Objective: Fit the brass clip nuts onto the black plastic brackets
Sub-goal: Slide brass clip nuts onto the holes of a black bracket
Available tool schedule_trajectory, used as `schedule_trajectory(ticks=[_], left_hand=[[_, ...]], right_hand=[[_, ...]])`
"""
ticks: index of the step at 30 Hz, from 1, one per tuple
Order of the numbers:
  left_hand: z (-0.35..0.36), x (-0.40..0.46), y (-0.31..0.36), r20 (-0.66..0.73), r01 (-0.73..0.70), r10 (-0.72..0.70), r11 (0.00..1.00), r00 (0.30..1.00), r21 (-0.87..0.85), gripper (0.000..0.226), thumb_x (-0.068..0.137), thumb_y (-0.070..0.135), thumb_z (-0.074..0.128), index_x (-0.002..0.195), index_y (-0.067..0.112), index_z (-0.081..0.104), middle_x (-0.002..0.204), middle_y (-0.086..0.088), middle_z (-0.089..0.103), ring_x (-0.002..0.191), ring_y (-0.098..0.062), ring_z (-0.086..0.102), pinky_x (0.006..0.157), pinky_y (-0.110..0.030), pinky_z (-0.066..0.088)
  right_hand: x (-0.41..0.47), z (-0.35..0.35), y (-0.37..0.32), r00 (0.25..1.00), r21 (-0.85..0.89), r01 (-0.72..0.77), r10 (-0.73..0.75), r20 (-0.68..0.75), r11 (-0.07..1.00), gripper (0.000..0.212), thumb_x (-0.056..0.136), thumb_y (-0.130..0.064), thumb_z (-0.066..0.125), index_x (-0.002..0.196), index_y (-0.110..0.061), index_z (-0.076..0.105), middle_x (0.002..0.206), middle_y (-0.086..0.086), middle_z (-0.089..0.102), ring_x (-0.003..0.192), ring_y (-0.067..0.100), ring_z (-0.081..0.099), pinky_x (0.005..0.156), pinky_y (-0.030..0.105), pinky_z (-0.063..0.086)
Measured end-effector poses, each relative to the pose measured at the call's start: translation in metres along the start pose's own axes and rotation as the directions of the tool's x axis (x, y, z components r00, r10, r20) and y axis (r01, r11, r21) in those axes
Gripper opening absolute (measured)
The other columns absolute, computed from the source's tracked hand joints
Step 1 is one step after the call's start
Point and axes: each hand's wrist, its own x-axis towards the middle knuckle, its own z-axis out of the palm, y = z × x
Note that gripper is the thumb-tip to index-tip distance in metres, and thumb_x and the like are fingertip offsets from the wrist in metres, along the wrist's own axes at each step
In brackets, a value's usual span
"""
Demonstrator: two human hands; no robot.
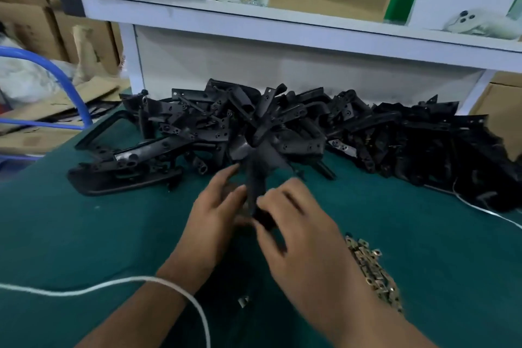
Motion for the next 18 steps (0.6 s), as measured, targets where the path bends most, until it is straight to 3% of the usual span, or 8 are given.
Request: schedule_trajectory(ticks=[2,4,7,9,12,15,17,18], left_hand=[[-0.008,0.002,0.004,0.071,0.124,-0.107,0.946,0.992,-0.298,0.042,0.091,0.030,0.057,0.128,0.012,0.067,0.106,-0.013,0.076,0.080,-0.025,0.072,0.061,-0.032,0.056],[-0.013,0.000,0.006,0.140,0.191,-0.150,0.918,0.979,-0.348,0.041,0.096,0.039,0.058,0.123,0.011,0.070,0.111,-0.023,0.073,0.085,-0.035,0.070,0.067,-0.040,0.058],[-0.009,0.001,0.003,0.048,0.046,-0.040,0.992,0.998,-0.120,0.028,0.097,0.014,0.068,0.124,0.019,0.068,0.103,-0.019,0.073,0.077,-0.035,0.069,0.066,-0.037,0.057],[-0.008,0.003,0.001,-0.029,-0.022,0.023,1.000,0.999,0.010,0.041,0.094,0.004,0.071,0.127,0.028,0.065,0.101,-0.010,0.075,0.074,-0.028,0.072,0.065,-0.032,0.058],[-0.018,0.008,0.001,-0.181,-0.051,0.104,0.960,0.978,0.276,0.052,0.090,0.024,0.079,0.133,0.039,0.055,0.109,0.007,0.074,0.082,-0.009,0.073,0.064,-0.023,0.057],[-0.029,0.009,0.006,-0.134,-0.114,0.250,0.771,0.959,0.627,0.065,0.085,0.044,0.076,0.139,0.046,0.040,0.096,0.033,0.067,0.084,0.013,0.063,0.058,-0.009,0.049],[-0.034,0.008,0.011,-0.049,-0.167,0.342,0.573,0.938,0.803,0.069,0.087,0.041,0.071,0.145,0.045,0.032,0.078,0.018,0.068,0.066,-0.001,0.063,0.044,-0.016,0.042],[-0.035,0.007,0.014,0.008,-0.193,0.379,0.452,0.925,0.871,0.068,0.091,0.039,0.067,0.147,0.043,0.028,0.079,0.013,0.067,0.060,-0.007,0.060,0.043,-0.023,0.040]], right_hand=[[-0.009,0.007,0.002,0.989,-0.011,0.020,-0.018,0.147,1.000,0.017,0.106,-0.019,0.051,0.122,-0.023,0.050,0.120,-0.006,0.045,0.104,0.019,0.057,0.086,0.037,0.056],[-0.014,0.009,0.007,0.970,-0.001,0.074,-0.072,0.232,0.997,0.023,0.105,-0.017,0.057,0.127,-0.022,0.051,0.130,-0.007,0.039,0.116,0.020,0.055,0.095,0.034,0.055],[-0.019,0.007,0.012,0.940,0.098,0.097,-0.123,0.319,0.990,0.037,0.103,-0.035,0.062,0.138,-0.031,0.052,0.142,-0.017,0.038,0.132,0.005,0.045,0.108,0.009,0.035],[-0.019,0.002,0.018,0.955,0.104,0.044,-0.072,0.287,0.994,0.031,0.103,-0.046,0.057,0.132,-0.035,0.058,0.129,-0.023,0.049,0.121,-0.001,0.050,0.103,0.012,0.039],[-0.017,-0.005,0.044,0.984,0.068,-0.128,0.118,0.135,0.990,0.017,0.103,-0.043,0.059,0.112,-0.035,0.070,0.107,-0.022,0.059,0.109,-0.001,0.056,0.093,0.019,0.047],[-0.017,-0.006,0.063,0.957,0.064,-0.258,0.246,0.152,0.964,0.017,0.099,-0.048,0.063,0.108,-0.039,0.074,0.105,-0.026,0.061,0.114,-0.006,0.052,0.092,0.010,0.042],[-0.019,-0.003,0.067,0.944,0.029,-0.284,0.274,0.185,0.958,0.018,0.095,-0.054,0.066,0.105,-0.041,0.074,0.104,-0.026,0.060,0.112,-0.004,0.052,0.090,0.012,0.043],[-0.020,-0.001,0.067,0.939,0.012,-0.293,0.286,0.190,0.956,0.018,0.093,-0.057,0.068,0.103,-0.042,0.073,0.103,-0.025,0.059,0.110,-0.003,0.053,0.089,0.014,0.044]])
